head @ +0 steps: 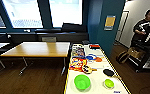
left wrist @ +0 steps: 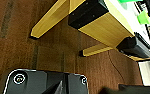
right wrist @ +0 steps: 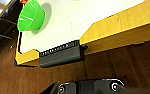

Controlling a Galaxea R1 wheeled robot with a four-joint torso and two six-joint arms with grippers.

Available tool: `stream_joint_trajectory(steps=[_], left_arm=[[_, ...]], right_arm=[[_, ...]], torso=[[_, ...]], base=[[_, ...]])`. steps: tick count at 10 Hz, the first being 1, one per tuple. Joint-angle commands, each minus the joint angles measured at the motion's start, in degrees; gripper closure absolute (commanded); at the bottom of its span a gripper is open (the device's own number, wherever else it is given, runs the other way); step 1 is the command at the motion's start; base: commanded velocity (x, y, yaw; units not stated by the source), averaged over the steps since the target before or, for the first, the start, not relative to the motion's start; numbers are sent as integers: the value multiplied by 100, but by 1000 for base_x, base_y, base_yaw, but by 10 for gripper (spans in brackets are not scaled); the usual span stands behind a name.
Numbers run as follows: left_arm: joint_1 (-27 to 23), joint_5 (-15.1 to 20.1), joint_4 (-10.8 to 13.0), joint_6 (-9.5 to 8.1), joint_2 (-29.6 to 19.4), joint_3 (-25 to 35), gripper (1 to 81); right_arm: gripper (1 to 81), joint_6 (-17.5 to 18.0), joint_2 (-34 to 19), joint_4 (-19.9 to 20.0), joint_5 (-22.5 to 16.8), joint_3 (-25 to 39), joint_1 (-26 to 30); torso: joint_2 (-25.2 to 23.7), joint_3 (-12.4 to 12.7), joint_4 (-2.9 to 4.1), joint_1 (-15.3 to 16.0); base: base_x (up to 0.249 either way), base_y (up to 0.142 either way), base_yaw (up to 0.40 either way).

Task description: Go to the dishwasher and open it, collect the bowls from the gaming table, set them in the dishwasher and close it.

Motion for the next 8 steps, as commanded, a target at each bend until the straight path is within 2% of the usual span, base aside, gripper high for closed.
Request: stream_joint_trajectory(steps=[1,2,3,6,8], left_arm=[[-490,196,11,-30,-158,138,10],[-577,205,11,-118,-166,200,10],[-674,205,11,-223,-272,384,10],[-990,196,11,-311,-754,946,10],[-1210,196,20,-698,-826,1009,10]], right_arm=[[10,3,-545,337,-560,201,851],[10,3,-581,391,-622,237,965],[10,3,-624,426,-719,264,1062],[10,3,-773,575,-937,264,1440],[10,30,-818,716,-1413,211,2010]], torso=[[-2,-267,0,-2],[0,-98,0,0],[2,-201,0,2],[6,-245,0,5],[6,-247,0,5]], base=[[0,0,0],[0,0,0],[0,0,0],[0,0,0],[0,0,0]])
